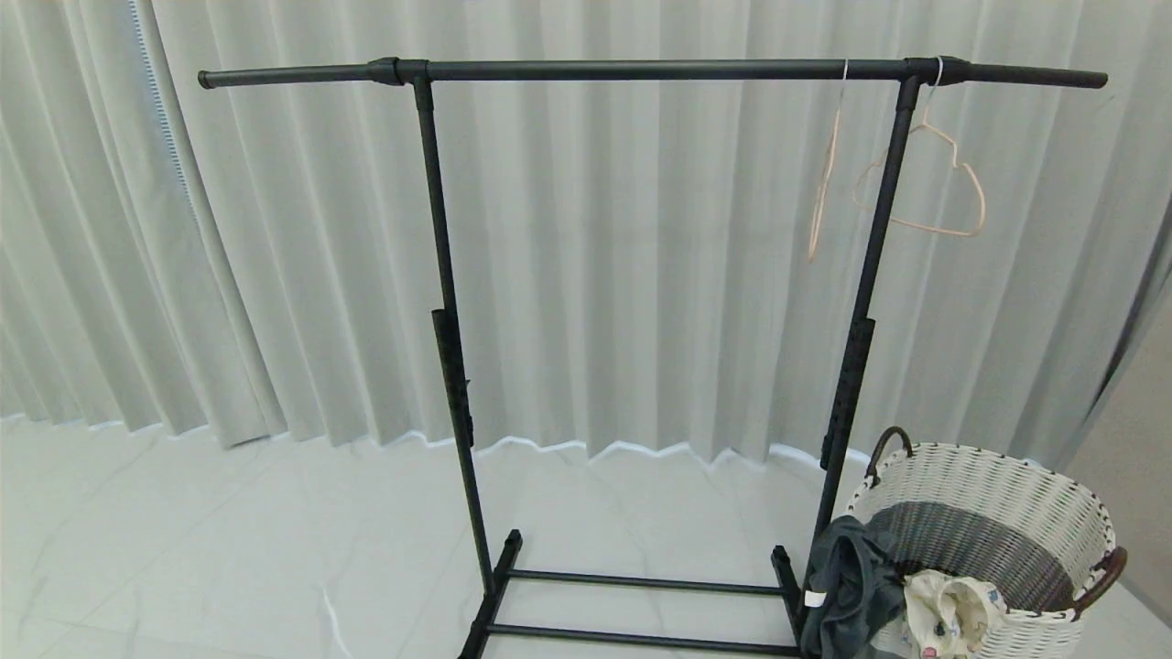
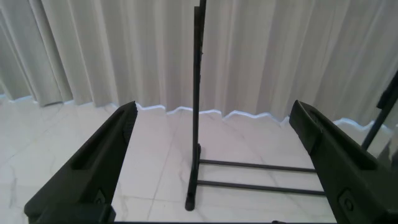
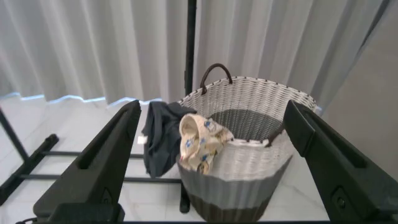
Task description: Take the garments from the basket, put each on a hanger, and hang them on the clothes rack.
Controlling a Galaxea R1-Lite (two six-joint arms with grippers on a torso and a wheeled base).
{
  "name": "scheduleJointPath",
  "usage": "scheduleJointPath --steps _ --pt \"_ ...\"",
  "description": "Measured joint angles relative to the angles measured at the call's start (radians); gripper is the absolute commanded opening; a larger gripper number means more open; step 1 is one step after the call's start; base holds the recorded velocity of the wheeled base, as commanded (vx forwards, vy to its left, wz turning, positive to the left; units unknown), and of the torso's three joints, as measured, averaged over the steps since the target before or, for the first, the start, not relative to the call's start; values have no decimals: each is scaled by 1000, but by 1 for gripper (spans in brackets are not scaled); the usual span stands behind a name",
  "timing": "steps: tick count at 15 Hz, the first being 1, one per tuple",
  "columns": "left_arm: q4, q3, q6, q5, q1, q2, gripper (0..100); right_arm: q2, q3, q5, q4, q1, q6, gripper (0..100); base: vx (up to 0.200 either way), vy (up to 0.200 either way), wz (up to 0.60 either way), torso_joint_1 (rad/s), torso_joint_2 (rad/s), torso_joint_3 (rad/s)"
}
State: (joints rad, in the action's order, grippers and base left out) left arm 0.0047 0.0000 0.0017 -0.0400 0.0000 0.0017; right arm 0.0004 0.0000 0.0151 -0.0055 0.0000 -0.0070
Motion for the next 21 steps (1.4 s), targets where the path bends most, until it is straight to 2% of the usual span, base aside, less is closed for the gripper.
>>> scheduleJointPath --steps 5,12,16,19,21 --pt "0 0 0 0 0 0 100 3 0 1 0 3 -1 100 200 0 0 1 2 1" --pt "0 0 0 0 0 0 100 0 0 1 0 3 -1 100 0 0 0 0 0 0" --pt "0 0 0 0 0 0 100 1 -5 17 -23 2 -68 100 0 0 0 0 0 0" --pt "0 0 0 0 -1 0 100 61 -128 36 -8 30 -64 100 0 0 0 0 0 0" --pt "0 0 0 0 0 0 100 214 -217 27 11 60 -116 100 0 0 0 0 0 0"
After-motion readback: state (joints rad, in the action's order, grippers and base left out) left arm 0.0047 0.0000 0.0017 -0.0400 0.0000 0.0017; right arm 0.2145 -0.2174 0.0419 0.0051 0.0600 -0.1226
